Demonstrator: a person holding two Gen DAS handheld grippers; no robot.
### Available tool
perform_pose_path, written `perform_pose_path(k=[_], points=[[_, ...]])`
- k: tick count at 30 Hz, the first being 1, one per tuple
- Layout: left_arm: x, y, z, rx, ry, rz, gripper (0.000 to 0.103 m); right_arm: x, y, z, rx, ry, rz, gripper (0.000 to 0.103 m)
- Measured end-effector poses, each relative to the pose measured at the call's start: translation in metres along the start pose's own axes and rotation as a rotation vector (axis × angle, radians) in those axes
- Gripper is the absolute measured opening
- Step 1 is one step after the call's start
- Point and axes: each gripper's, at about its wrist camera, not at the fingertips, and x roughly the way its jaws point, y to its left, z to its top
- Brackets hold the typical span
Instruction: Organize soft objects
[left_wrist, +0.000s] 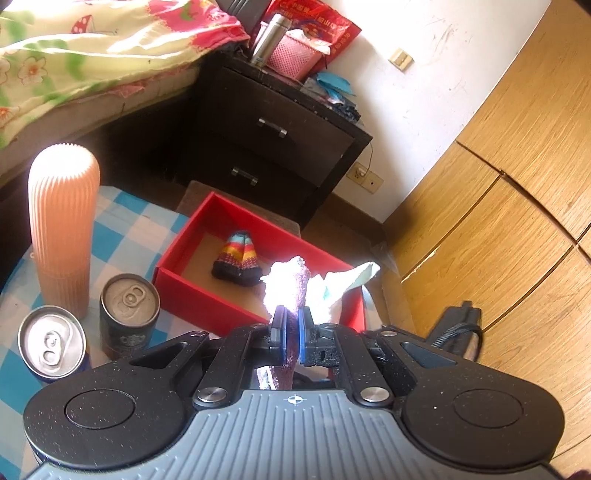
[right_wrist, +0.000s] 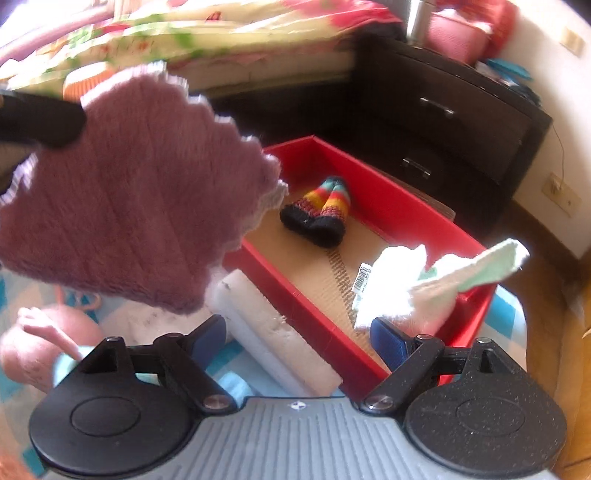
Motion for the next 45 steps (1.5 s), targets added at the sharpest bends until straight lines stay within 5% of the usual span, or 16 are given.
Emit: perform_pose_path(k=[5, 7, 17, 25, 33, 35, 39, 42, 45], points=[[0.006, 0.000, -0.001, -0.001, 0.016, -0.003, 0.001, 0.014, 0.006, -0.001, -0.009, 0.032, -0.022, 0.057], [0.006, -0.001, -0.002, 0.004, 0.016, -0.002, 0.001, 0.012, 0.001, 0.001, 0.028, 0.032, -0.038, 0.041], [0.010, -0.011, -0.004, 0.056, 0.007, 0.057, 0.002, -0.013, -0.017, 0.000, 0.204, 0.049, 0.044, 0.029], [0.011, -0.013, -0.005, 0.055, 0.009, 0.054, 0.002, -0.033, -0.026, 0.002, 0.303, 0.033, 0.129, 0.001], [0.018, -0.014, -0.007, 0.054, 0.030, 0.051, 0.002, -0.012, -0.021, -0.004, 0.277, 0.072, 0.147, 0.001], [0.019, -0.014, -0.008, 0.053, 0.032, 0.052, 0.002, -0.008, -0.021, -0.004, 0.260, 0.074, 0.164, 0.007], [0.020, -0.012, -0.008, 0.050, 0.039, 0.052, 0.002, -0.007, -0.012, -0.008, 0.182, 0.066, 0.215, 0.048], [0.019, -0.010, -0.009, 0.049, 0.042, 0.050, 0.003, -0.010, -0.005, -0.008, 0.111, 0.074, 0.246, 0.050], [0.018, -0.008, -0.008, 0.041, 0.040, 0.050, 0.003, -0.020, -0.022, -0.009, 0.202, 0.066, 0.294, 0.050]])
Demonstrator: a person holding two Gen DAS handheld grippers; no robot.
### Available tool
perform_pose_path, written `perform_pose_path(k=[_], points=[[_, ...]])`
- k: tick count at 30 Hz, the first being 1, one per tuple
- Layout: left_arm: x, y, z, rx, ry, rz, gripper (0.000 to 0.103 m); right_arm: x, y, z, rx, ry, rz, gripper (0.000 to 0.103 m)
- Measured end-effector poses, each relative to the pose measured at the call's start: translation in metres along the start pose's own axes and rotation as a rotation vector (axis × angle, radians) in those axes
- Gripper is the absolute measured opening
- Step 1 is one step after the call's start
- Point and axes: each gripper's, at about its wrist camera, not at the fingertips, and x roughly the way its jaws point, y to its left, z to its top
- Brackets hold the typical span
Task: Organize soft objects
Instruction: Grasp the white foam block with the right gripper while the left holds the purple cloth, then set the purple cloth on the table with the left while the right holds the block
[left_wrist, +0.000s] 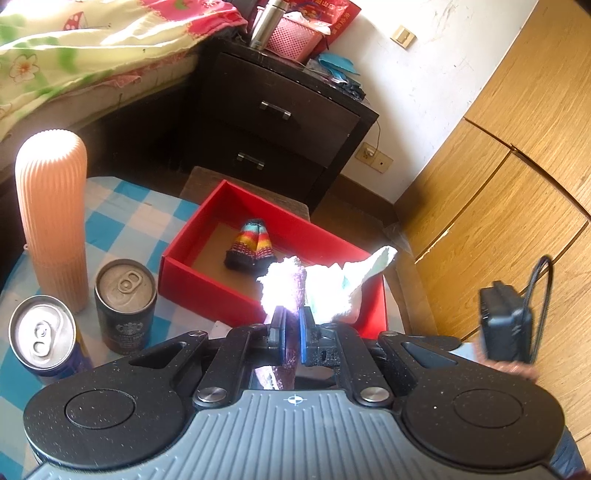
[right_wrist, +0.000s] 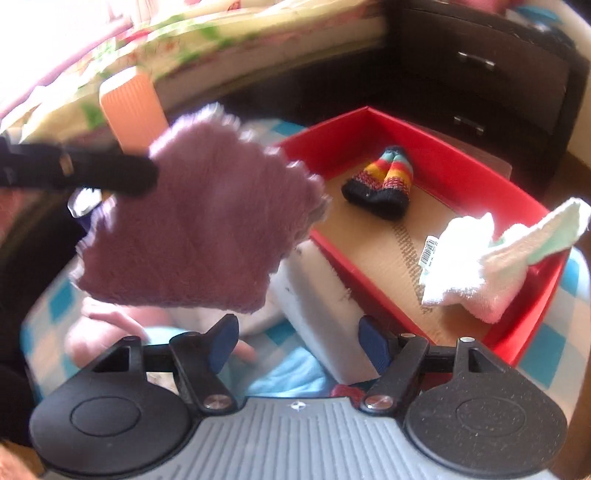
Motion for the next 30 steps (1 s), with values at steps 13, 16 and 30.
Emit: perform_pose_path(k=[13, 16, 30], points=[[0.007, 0.000, -0.002, -0.007, 0.019, -0.021, 0.004, 0.027, -0.030, -0.005, 0.154, 0.042, -0.013, 0.034], [0.008, 0.001, -0.003, -0.009, 0.025, -0.020, 0.004, 0.034, -0.024, -0.006, 0.175, 0.082, 0.037, 0.010], [0.006, -0.005, -0.005, 0.026, 0.024, -0.012, 0.002, -0.010, -0.023, -0.003, 0.260, -0.049, 0.048, 0.000]])
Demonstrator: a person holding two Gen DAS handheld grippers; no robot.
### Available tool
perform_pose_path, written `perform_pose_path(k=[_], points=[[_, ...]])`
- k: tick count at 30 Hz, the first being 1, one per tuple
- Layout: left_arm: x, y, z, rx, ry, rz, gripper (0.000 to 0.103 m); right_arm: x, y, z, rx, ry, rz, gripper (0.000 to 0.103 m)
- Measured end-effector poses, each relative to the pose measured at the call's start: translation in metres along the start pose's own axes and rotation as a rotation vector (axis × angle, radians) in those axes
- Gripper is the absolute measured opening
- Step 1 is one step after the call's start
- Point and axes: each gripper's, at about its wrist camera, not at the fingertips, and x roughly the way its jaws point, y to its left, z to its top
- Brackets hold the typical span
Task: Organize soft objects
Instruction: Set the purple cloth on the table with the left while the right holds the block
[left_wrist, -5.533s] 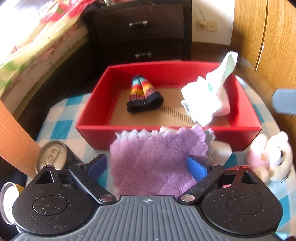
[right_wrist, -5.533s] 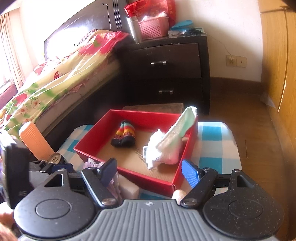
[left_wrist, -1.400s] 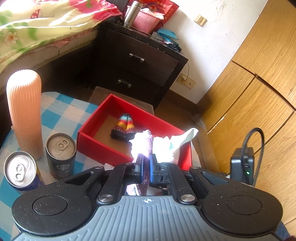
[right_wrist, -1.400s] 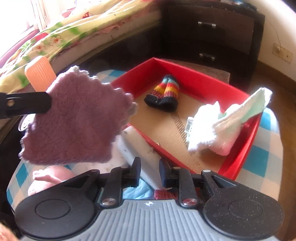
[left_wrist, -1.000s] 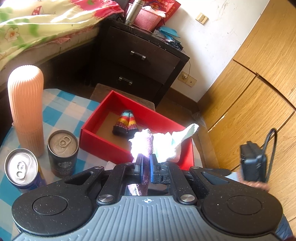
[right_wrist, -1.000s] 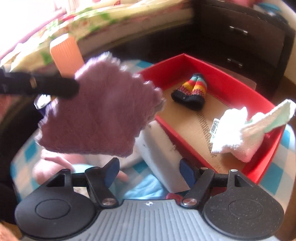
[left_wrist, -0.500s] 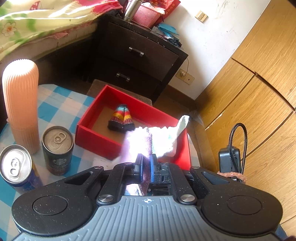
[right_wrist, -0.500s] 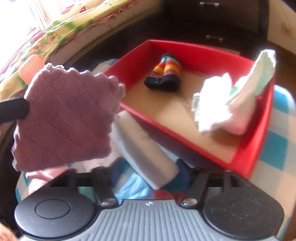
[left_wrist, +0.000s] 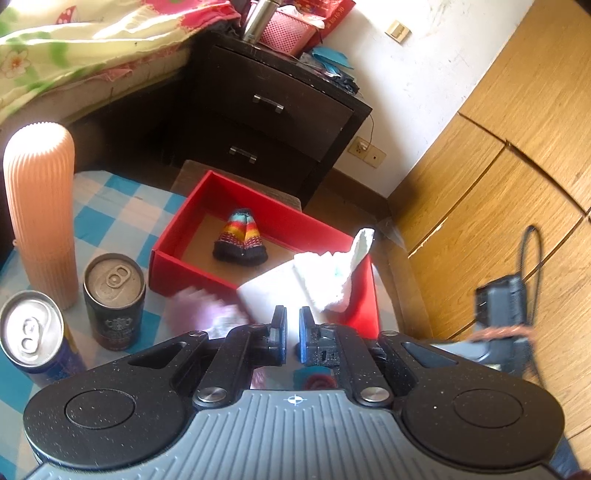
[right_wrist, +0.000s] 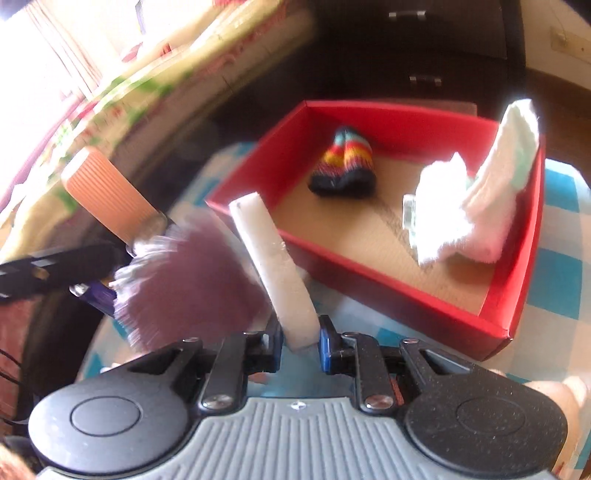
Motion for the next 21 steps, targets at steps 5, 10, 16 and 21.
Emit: perform_pose_path(k=[5, 10, 16, 21], points=[[0.021, 0.013, -0.014, -0.026, 0.098, 0.131, 0.050, -0.008, -0.006, 0.001, 0.024, -0.011, -0.017, 0.000], [0.046, 0.025, -0.019, -0.073, 0.185, 0.237, 0.081, -0.004, -0.010, 0.001, 0.044, -0.002, -0.011, 0.000], [0.105, 0.024, -0.023, 0.075, 0.411, 0.481, 0.078, -0.005, -0.012, 0.000, 0.041, -0.008, 0.005, 0.000], [0.109, 0.026, -0.027, 0.079, 0.448, 0.420, 0.031, -0.011, -0.014, 0.001, 0.044, -0.025, 0.015, 0.000]])
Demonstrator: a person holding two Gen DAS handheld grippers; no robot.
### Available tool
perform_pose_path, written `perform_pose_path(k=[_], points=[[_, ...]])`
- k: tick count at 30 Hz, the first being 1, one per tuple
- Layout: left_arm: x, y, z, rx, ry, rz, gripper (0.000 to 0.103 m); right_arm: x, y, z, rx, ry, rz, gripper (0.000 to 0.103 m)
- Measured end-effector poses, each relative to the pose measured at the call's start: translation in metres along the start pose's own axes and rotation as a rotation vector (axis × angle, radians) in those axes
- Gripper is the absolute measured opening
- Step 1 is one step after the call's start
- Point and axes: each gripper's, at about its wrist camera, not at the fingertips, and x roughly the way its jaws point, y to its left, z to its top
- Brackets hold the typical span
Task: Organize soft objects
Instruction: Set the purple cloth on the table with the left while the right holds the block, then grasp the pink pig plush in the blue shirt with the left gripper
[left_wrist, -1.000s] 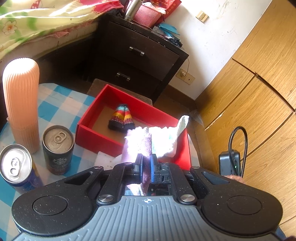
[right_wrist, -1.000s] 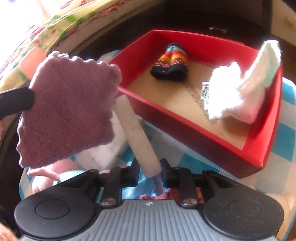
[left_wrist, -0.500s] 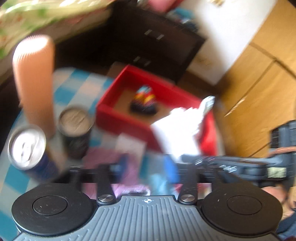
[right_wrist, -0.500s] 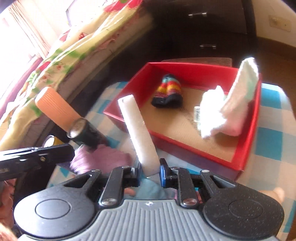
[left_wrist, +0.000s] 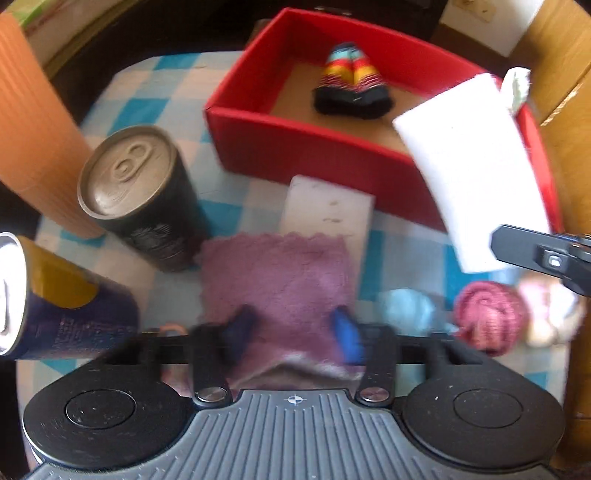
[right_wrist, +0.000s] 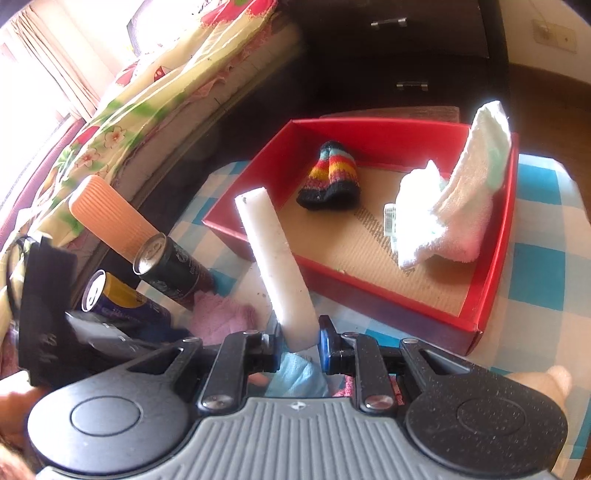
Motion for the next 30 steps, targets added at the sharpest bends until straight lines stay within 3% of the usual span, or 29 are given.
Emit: perform_pose_path(k=[1, 3, 7, 11, 13, 17, 19, 21, 23, 25, 27, 29, 30], points=[[-0.004, 0.000, 0.001, 0.004, -0.006, 0.009, 0.012, -0.002, 0.000, 0.001, 0.003, -0.008, 0.002, 0.000], [-0.010, 0.002, -0.001, 0.013, -0.011, -0.011, 0.002, -0.007, -0.002, 0.003, 0.014, -0.027, 0.010, 0.000], [-0.028, 0.012, -0.004, -0.029, -0.051, -0.127, 0.000, -0.016, -0.001, 0.006, 0.030, -0.059, 0.021, 0.000], [-0.051, 0.011, -0.006, 0.011, -0.094, -0.118, 0.000, -0.022, 0.000, 0.008, 0.038, -0.080, 0.033, 0.000], [-0.060, 0.009, -0.011, 0.030, -0.094, -0.088, 0.022, -0.023, 0.002, 0.008, 0.036, -0.082, 0.038, 0.000], [-0.084, 0.007, -0.032, 0.107, -0.138, -0.081, 0.044, -0.025, 0.007, 0.007, 0.020, -0.081, 0.044, 0.000], [-0.100, 0.012, -0.050, 0.146, -0.170, -0.097, 0.068, -0.026, 0.008, 0.006, 0.016, -0.082, 0.047, 0.000], [-0.107, 0.009, -0.061, 0.216, -0.183, -0.099, 0.076, -0.026, 0.007, 0.006, 0.021, -0.083, 0.056, 0.000], [-0.102, 0.005, -0.064, 0.224, -0.190, -0.074, 0.065, -0.026, 0.008, 0.006, 0.027, -0.085, 0.057, 0.000], [-0.087, 0.006, -0.062, 0.171, -0.169, -0.100, 0.022, -0.025, 0.011, 0.005, 0.024, -0.085, 0.056, 0.000], [-0.066, 0.007, -0.064, 0.142, -0.091, -0.104, 0.018, -0.023, 0.013, 0.004, 0.018, -0.082, 0.056, 0.000], [-0.063, 0.009, -0.073, 0.171, -0.116, -0.115, 0.020, -0.022, 0.015, 0.003, 0.016, -0.078, 0.059, 0.000], [-0.068, 0.011, -0.076, 0.187, -0.135, -0.137, 0.034, -0.023, 0.015, 0.003, 0.014, -0.077, 0.062, 0.000]])
